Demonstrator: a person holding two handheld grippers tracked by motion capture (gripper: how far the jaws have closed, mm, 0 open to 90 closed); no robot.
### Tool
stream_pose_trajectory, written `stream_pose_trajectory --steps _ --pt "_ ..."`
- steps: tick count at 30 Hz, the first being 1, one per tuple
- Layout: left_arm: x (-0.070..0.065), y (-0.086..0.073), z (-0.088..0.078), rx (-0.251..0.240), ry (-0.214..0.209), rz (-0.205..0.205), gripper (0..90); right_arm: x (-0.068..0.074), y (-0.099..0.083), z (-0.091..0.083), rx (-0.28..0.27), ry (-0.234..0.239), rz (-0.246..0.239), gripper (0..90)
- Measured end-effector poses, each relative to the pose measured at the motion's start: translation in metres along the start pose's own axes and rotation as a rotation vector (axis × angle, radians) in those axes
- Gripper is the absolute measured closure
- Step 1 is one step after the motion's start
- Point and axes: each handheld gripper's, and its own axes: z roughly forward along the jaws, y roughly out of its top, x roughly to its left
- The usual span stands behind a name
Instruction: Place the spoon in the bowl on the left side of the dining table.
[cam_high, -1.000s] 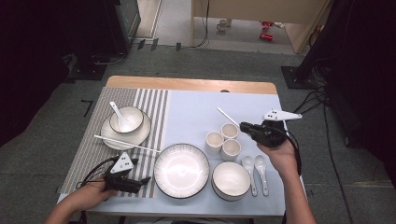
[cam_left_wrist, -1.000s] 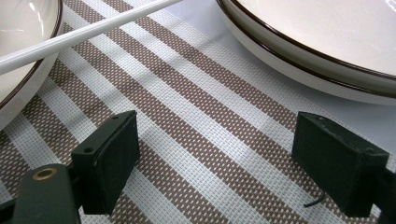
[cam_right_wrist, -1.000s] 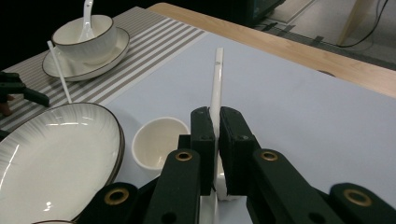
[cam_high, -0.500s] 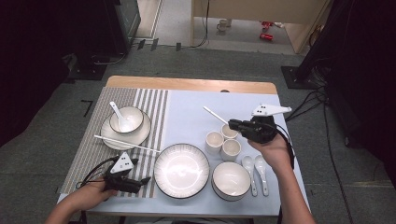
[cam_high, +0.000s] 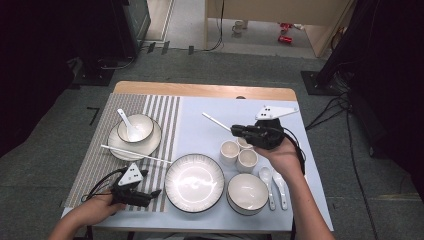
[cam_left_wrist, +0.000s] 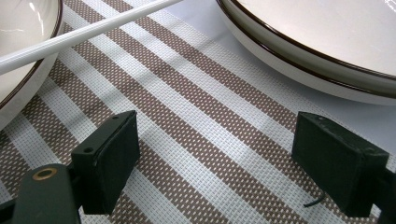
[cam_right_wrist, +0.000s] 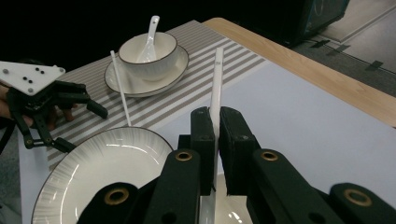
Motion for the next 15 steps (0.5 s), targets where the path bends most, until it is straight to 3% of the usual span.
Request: stream_pose_trajectory --steps 15 --pt "0.0 0.0 0.0 0.001 0.001 0.001 15.2 0.025 0.034 0.029 0.024 0.095 -0.064 85.1"
